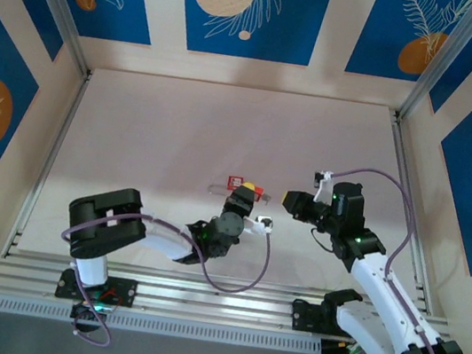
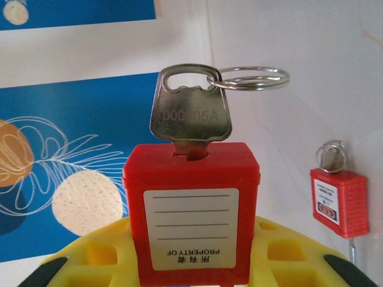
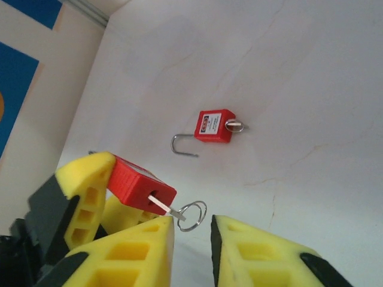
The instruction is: Unlock with the key
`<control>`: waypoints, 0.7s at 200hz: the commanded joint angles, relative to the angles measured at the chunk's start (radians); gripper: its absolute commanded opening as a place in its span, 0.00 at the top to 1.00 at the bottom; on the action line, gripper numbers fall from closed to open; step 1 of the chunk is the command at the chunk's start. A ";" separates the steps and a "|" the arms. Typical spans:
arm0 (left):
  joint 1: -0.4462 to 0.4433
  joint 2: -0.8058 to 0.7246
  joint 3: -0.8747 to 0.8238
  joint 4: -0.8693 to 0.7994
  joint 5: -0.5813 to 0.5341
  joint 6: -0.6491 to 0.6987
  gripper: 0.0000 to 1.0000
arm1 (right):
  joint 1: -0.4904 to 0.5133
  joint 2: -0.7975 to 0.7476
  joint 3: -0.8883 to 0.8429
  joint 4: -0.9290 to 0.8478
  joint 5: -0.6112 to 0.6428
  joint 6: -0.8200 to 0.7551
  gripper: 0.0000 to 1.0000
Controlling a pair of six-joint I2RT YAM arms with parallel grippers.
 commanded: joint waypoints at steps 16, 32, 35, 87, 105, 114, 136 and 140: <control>-0.033 0.010 -0.021 0.187 -0.027 0.079 0.87 | 0.037 0.043 0.045 0.016 -0.075 -0.072 0.77; -0.040 0.009 -0.024 0.179 -0.022 0.073 0.87 | 0.040 0.055 0.051 0.021 -0.087 -0.089 0.72; -0.041 0.010 -0.024 0.180 -0.023 0.073 0.87 | 0.039 0.058 0.052 0.021 -0.092 -0.092 0.72; -0.051 0.018 -0.027 0.188 -0.018 0.076 0.87 | 0.052 0.077 0.066 0.020 -0.114 -0.106 0.70; -0.051 0.018 -0.027 0.187 -0.018 0.075 0.87 | 0.053 0.076 0.064 0.017 -0.118 -0.108 0.71; -0.052 0.017 -0.027 0.187 -0.020 0.075 0.87 | 0.055 0.074 0.064 0.014 -0.125 -0.112 0.71; -0.052 0.015 -0.028 0.185 -0.016 0.071 0.87 | 0.059 0.077 0.064 -0.004 -0.122 -0.116 0.72; -0.051 0.015 -0.029 0.187 -0.016 0.072 0.87 | 0.059 0.077 0.064 -0.005 -0.121 -0.117 0.72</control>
